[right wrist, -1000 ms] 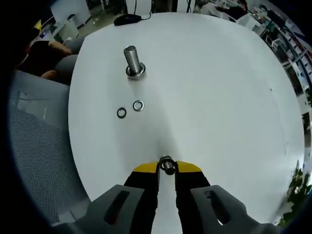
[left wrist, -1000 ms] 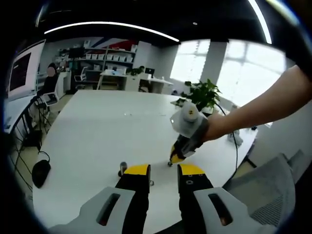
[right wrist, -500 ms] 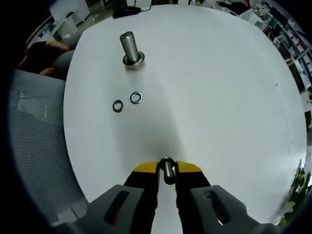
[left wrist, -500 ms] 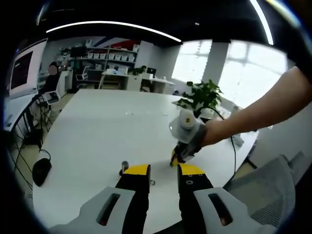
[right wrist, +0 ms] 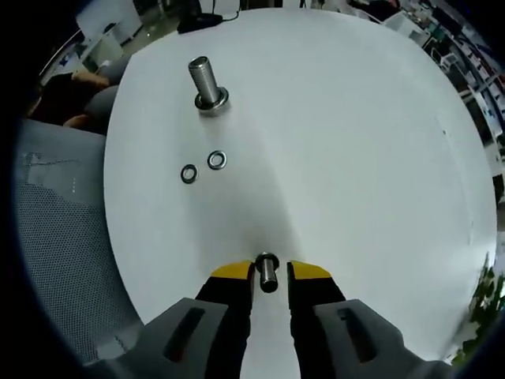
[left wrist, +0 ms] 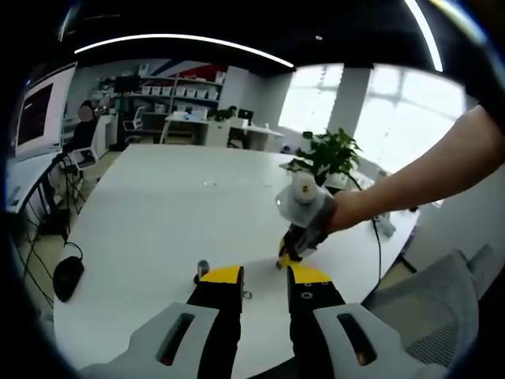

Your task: Place the washer onto the threaded stud by aligning its center hole with the stud, sliding it down to the base, and recovering from edge contact or off-axis alignment until the washer reaches the visible bottom stop.

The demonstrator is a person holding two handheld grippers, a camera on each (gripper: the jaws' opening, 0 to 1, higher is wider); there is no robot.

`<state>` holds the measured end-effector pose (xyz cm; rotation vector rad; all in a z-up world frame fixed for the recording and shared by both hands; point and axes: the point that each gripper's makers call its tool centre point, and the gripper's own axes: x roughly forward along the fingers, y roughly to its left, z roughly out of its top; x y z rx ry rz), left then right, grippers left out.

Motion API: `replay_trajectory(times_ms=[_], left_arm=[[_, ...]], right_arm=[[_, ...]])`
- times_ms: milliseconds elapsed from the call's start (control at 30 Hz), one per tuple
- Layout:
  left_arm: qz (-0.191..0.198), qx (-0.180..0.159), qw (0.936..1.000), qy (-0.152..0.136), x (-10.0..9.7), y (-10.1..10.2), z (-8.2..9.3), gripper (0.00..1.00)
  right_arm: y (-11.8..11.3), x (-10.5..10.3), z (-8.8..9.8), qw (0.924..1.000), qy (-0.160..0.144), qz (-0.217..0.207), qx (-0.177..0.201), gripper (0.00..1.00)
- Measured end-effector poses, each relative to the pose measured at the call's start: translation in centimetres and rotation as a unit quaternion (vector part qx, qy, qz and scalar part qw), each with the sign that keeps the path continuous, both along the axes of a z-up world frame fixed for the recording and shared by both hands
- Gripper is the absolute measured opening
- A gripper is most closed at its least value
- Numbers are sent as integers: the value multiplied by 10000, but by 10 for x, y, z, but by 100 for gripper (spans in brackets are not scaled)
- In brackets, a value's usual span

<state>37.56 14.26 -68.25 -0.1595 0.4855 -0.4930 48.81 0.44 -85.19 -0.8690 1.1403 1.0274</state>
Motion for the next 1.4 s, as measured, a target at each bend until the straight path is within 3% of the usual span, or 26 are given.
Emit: replay_trajectory(times_ms=[700,1133,1400], left_arm=[[-96,-43,9999,3,0,-4,0,20],[-106,-28,9999,-16,0,-4,1,20],[-54,-26,10000,-27,0,-2,2,20]], right_arm=[[8,7,41,9977,-452,52,494,27],[48,3,64,9943,-551,274,870,27],[68,-7,62,9938,-447,476,903,27]])
